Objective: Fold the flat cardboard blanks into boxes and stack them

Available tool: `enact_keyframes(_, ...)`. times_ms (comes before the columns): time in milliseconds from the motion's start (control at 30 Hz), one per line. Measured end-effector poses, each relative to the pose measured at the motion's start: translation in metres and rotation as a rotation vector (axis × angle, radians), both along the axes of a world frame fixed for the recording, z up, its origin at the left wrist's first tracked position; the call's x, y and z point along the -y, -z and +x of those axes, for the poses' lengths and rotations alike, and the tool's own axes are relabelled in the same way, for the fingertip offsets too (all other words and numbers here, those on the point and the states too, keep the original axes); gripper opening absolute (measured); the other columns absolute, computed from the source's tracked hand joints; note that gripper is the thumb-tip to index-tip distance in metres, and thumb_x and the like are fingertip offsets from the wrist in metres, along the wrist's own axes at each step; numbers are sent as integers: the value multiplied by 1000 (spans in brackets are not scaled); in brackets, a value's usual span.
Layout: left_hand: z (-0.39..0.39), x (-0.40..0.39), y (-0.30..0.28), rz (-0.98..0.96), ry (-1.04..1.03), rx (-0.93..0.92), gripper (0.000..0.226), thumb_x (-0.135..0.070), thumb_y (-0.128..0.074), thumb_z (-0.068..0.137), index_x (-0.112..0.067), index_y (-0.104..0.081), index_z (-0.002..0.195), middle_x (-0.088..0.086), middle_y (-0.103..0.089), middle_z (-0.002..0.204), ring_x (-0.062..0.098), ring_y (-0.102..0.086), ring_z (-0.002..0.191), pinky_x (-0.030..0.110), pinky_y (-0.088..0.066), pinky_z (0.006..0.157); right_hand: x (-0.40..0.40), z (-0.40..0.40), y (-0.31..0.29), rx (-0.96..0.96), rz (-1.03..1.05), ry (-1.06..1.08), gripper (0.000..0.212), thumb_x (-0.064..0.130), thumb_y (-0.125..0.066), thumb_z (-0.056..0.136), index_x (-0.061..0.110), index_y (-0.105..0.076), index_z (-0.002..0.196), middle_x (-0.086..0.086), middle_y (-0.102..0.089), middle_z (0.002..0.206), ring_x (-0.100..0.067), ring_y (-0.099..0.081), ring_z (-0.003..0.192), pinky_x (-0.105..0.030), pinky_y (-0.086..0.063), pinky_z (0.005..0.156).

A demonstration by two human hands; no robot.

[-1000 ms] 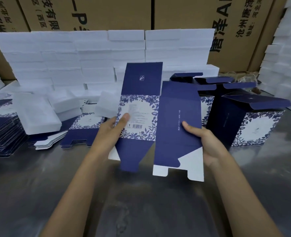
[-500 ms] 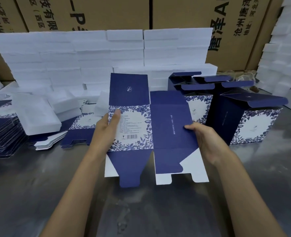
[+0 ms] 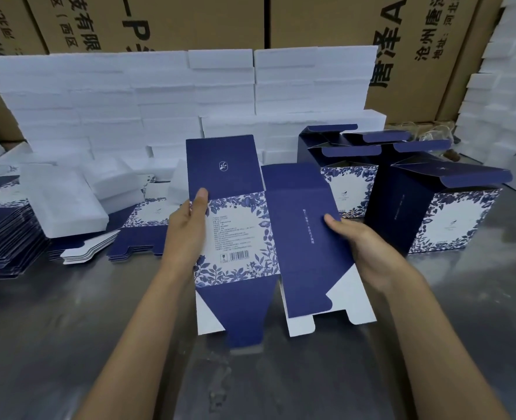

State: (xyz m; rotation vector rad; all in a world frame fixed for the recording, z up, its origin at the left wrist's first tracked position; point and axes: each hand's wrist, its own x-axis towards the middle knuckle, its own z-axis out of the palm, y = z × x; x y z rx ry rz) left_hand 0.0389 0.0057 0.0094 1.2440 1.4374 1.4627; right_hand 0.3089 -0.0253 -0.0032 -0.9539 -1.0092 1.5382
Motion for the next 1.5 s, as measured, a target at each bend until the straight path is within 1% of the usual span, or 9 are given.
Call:
enact_keyframes(167, 7, 0, 1, 34, -32, 9, 41, -65, -56, 89, -31, -54, 112, -15, -64, 100, 4, -60, 87, 27, -43, 69, 0, 1, -4, -23, 36, 78, 28, 28, -60, 100, 14, -74, 121, -10, -74, 122, -25, -74, 104, -32, -61, 75)
enact_keyframes(267, 9, 2, -1, 80, 61, -179, 79, -43, -71, 88, -36, -25, 151, -8, -41, 144, 8, -47, 126, 31, -44, 100, 1, 2, -8, -59, -6, 130, 30, 39, -67, 95, 20, -77, 117, -9, -74, 121, -27, -74, 106, -35, -61, 75)
enact_keyframes(367, 10, 9, -5, 145, 302, -442, 87, -23, -79, 83, -33, -28, 153, -22, -24, 152, -15, -24, 136, 17, -23, 117, 4, 1, -11, -116, -36, 169, 30, 46, -70, 92, 24, -80, 109, -7, -76, 118, -26, -75, 104, -35, -62, 72)
enact_keyframes(633, 30, 20, 1, 10, 687, -683, 122, -48, -87, 58, -71, -2, 142, -26, 24, 159, 0, 27, 146, 51, -8, 124, 8, 3, -17, -117, 3, 118, 22, 46, -72, 87, 29, -83, 96, -4, -79, 104, -21, -78, 86, -27, -60, 62)
enact_keyframes(867, 33, 27, -10, 228, 573, -486, 86, -57, -80, 56, -63, -45, 133, -25, 11, 162, -3, 12, 149, 49, -15, 124, 11, -11, -13, -337, 69, -119, 51, 62, -69, 86, 27, -75, 122, 1, -76, 114, -17, -74, 102, -31, -60, 78)
enact_keyframes(1033, 25, 38, -16, 238, 404, -398, 71, -38, -85, 67, -49, -53, 129, -24, 4, 163, -6, -12, 148, 42, -32, 118, 24, -25, -19, 734, -365, -613, 77, 66, -79, 68, 0, -73, 107, 4, -77, 83, -16, -57, 84, -22, -41, 96)
enact_keyframes(1200, 22, 39, -16, 234, 336, -187, 56, -18, -82, 76, -27, -59, 127, -18, -18, 162, -6, -30, 142, 13, -43, 102, 8, -20, 8, 0, 133, -287, 67, 63, -76, 79, 39, -59, 140, 8, -65, 139, -12, -62, 126, -32, -52, 103)
enact_keyframes(1400, 16, 37, -10, 169, 318, -201, 52, -21, -83, 76, -23, -60, 123, -20, -27, 158, -9, -32, 137, -4, -37, 84, -7, -32, 18, 572, 284, -111, 74, 56, -89, 66, 52, -55, 132, 22, -68, 127, -1, -66, 114, -36, -52, 103)
enact_keyframes(1500, 16, 37, -10, 160, 371, -211, 55, -14, -83, 76, -23, -59, 125, -19, -25, 159, -5, -30, 141, 17, -45, 102, -6, -38, 22, 611, 315, 54, 76, 55, -88, 60, 40, -60, 128, 15, -71, 121, -9, -71, 106, -39, -57, 97)
